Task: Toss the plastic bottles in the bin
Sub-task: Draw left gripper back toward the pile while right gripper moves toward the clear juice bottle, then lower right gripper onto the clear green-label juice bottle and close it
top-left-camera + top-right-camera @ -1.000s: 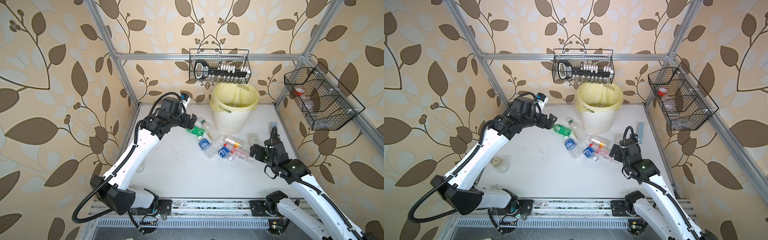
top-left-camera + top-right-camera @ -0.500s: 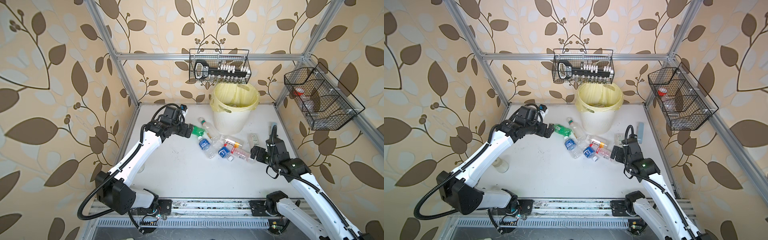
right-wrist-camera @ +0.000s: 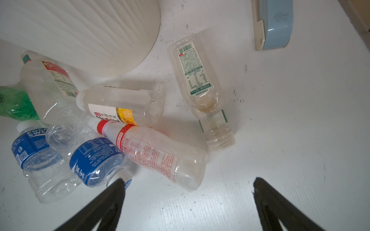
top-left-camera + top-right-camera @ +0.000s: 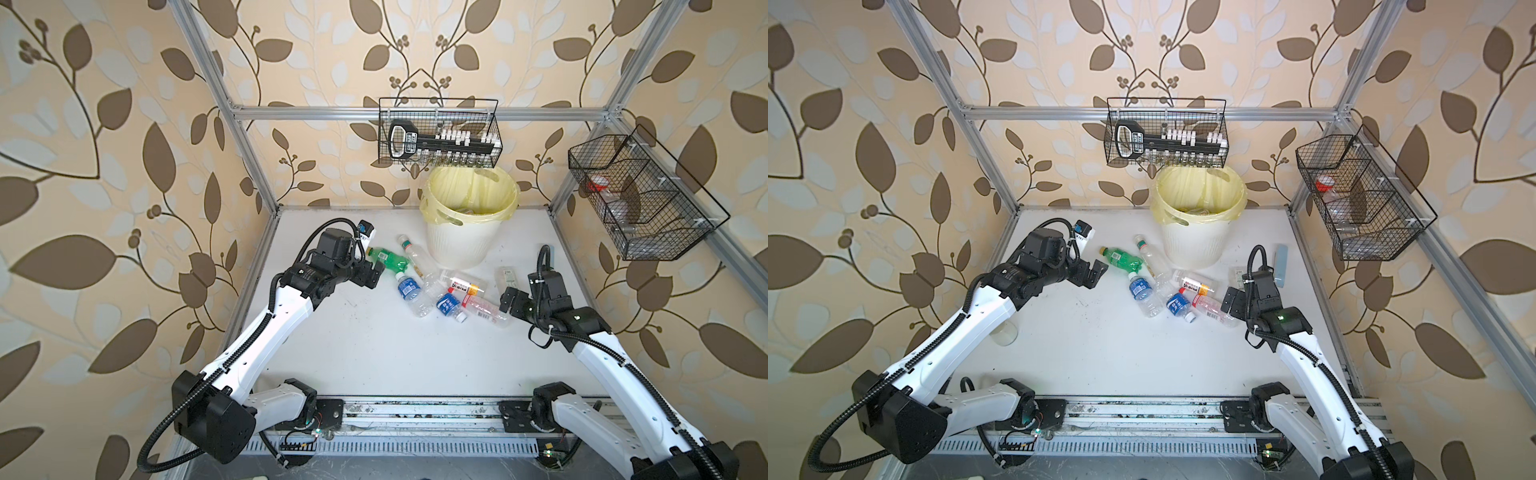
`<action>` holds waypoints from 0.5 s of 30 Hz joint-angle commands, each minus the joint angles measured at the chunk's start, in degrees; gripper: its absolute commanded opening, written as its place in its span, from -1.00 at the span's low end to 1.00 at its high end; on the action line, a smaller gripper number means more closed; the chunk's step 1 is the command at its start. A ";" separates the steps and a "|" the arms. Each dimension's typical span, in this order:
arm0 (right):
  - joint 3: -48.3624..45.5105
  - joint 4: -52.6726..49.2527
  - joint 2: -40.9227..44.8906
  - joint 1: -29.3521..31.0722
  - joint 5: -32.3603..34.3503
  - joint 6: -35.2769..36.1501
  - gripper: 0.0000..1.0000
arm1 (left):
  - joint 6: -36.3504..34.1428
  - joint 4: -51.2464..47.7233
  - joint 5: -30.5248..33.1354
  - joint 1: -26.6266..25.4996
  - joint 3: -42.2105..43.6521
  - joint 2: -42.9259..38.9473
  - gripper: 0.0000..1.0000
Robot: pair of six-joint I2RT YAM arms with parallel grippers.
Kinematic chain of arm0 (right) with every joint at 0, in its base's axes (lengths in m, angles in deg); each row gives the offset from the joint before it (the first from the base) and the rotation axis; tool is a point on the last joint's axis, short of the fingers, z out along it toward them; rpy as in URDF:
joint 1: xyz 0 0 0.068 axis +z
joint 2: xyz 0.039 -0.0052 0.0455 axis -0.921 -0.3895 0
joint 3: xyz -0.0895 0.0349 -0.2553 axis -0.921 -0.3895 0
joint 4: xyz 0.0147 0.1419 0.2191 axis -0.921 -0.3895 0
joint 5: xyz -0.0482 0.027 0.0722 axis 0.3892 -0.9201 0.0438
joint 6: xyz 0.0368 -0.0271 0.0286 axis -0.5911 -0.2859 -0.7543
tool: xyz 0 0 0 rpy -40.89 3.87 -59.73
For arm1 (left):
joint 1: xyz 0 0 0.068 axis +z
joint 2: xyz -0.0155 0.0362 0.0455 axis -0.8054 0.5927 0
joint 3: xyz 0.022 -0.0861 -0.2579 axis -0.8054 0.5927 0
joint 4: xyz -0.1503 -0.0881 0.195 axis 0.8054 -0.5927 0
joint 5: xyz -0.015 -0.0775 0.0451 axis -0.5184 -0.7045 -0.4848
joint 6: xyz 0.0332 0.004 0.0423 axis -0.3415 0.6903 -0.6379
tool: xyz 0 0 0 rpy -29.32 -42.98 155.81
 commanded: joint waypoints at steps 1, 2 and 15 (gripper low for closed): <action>-0.63 3.07 -2.54 -1.61 -1.36 2.17 1.00 | 0.41 6.78 -0.31 0.19 3.88 -0.22 0.98; -0.37 3.44 -3.65 -2.38 -1.68 2.81 1.00 | 1.24 7.60 1.10 0.26 4.75 -0.11 0.98; 3.42 8.75 -16.33 -10.79 -6.29 9.18 1.00 | 2.64 7.70 -8.07 7.31 10.24 0.87 0.98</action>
